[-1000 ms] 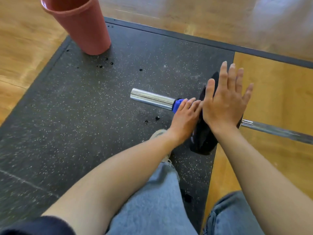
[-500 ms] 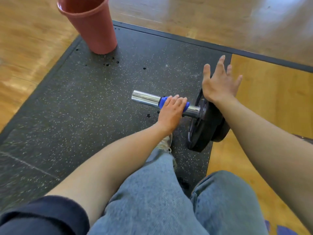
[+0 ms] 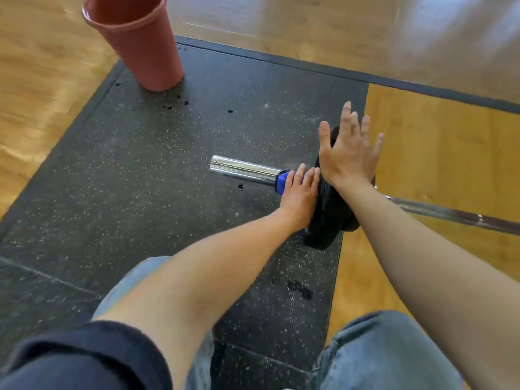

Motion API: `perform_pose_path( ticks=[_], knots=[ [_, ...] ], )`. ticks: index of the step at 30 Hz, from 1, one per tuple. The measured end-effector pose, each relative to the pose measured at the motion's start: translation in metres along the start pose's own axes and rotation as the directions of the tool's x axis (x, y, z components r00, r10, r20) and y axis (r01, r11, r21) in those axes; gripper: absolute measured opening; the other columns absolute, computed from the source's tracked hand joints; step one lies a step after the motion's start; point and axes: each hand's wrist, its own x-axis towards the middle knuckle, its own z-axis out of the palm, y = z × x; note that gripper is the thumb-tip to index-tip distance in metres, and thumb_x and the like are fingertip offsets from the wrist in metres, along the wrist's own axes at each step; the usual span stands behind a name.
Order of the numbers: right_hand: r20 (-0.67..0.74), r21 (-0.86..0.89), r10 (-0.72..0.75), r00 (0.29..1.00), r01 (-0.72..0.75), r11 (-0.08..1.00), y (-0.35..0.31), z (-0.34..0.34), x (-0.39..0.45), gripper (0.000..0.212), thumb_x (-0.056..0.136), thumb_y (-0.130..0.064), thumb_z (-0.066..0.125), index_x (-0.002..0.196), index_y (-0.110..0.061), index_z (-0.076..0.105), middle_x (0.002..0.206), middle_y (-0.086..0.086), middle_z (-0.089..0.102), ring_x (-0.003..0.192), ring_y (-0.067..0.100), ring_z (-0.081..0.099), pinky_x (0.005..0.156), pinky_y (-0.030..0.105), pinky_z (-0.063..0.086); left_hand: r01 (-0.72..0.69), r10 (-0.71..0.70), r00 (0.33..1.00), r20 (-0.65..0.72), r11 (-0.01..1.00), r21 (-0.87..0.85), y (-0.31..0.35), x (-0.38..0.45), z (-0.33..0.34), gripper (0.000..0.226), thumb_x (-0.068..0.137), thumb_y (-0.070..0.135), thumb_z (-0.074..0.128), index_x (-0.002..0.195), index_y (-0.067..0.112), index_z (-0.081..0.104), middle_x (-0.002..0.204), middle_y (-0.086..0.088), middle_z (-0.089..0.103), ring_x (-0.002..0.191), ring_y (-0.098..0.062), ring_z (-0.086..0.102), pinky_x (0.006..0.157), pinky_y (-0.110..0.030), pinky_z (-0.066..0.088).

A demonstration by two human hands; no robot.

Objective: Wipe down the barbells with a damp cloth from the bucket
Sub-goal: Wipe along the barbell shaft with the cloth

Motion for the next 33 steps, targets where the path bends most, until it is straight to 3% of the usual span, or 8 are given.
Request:
perform_pose_path(
  ticks=[7,11,14,18,22,25,28,33],
  knots=[
    [-0.064,-0.047,-0.057,0.996,0.054,0.997,-0.005,0.003,-0.048,0.069,0.103,-0.062,0.018,0.161,-0.027,0.017,0.166,0.001,0.027,0.156,0.024,0.012,0.123,0.053,0.011,0.352,-0.389,0.901,-0.192,0.914,-0.201,-0.066,-0.050,0.022,0.101,0.087,-0.013,0.059,0.162,0.009,-0.006,0.170,-0.004,-0.001,0.156,-0.034,-0.010,0.127,-0.050,-0.001],
    [-0.160,-0.080,-0.084,0.984,0.072,0.994,-0.002,0.009,-0.085,0.065,0.104,-0.057,0.021,0.161,-0.026,0.019,0.166,0.000,0.027,0.156,0.022,0.014,0.124,0.052,0.014,0.004,-0.035,0.960,-0.277,0.994,-0.110,-0.012,-0.055,0.039,0.089,0.095,0.004,0.059,0.163,0.010,0.002,0.171,-0.007,0.005,0.157,-0.032,-0.006,0.128,-0.048,0.000],
    [-0.198,-0.070,-0.084,0.977,0.071,0.995,0.002,0.010,-0.112,0.063,0.105,-0.053,0.024,0.161,-0.026,0.019,0.167,-0.003,0.024,0.156,0.020,0.012,0.124,0.049,0.012,-0.116,0.117,0.956,-0.268,0.993,0.017,-0.007,-0.069,0.054,0.087,0.097,0.014,0.058,0.164,0.013,0.003,0.172,-0.005,0.003,0.158,-0.027,-0.002,0.128,-0.046,0.000],
    [-0.187,-0.023,-0.110,0.976,0.108,0.994,0.006,0.012,-0.154,0.064,0.104,-0.051,0.030,0.161,-0.022,0.023,0.167,-0.004,0.024,0.156,0.019,0.010,0.124,0.052,0.013,0.017,-0.017,0.913,-0.407,1.000,-0.003,-0.058,-0.100,0.070,0.090,0.086,-0.003,0.054,0.164,0.016,0.013,0.168,0.000,0.022,0.156,-0.028,0.015,0.125,-0.052,0.009],
    [-0.139,0.206,-0.034,0.990,0.063,0.976,-0.005,-0.016,-0.162,0.065,0.103,-0.050,0.028,0.162,-0.028,0.012,0.168,-0.006,0.018,0.156,0.013,0.003,0.123,0.046,-0.009,-0.001,-0.015,0.925,-0.380,0.999,-0.043,-0.038,-0.113,0.067,0.091,0.086,-0.003,0.058,0.163,0.012,0.012,0.168,-0.003,0.022,0.156,-0.034,0.015,0.123,-0.061,0.015],
    [-0.136,0.094,-0.078,0.988,0.091,0.991,-0.007,-0.030,-0.133,0.064,0.102,-0.052,0.023,0.162,-0.029,0.014,0.168,-0.006,0.019,0.156,0.014,0.005,0.123,0.048,-0.006,-0.218,0.203,0.871,-0.448,0.976,0.018,-0.005,-0.106,0.076,0.063,0.093,0.008,0.045,0.156,0.008,0.038,0.158,-0.006,0.043,0.149,-0.029,0.036,0.121,-0.047,0.028],
    [-0.010,-0.039,-0.048,0.999,0.048,0.998,0.001,-0.016,-0.119,0.066,0.101,-0.054,0.023,0.161,-0.027,0.017,0.167,-0.001,0.023,0.156,0.020,0.009,0.123,0.057,0.001,-0.228,0.247,0.882,-0.401,0.969,0.096,-0.025,-0.116,0.079,0.064,0.094,0.009,0.029,0.158,0.014,0.036,0.161,-0.002,0.040,0.149,-0.025,0.035,0.122,-0.043,0.028],
    [-0.054,-0.126,-0.082,0.995,0.075,0.989,0.005,-0.001,-0.141,0.066,0.102,-0.056,0.023,0.160,-0.025,0.022,0.166,0.003,0.026,0.156,0.027,0.012,0.124,0.054,0.009,0.013,-0.037,0.890,-0.455,0.998,-0.055,-0.075,-0.146,0.088,0.092,0.079,-0.008,0.054,0.162,0.019,0.026,0.165,-0.002,0.032,0.153,-0.032,0.024,0.122,-0.063,0.007]
  ],
)
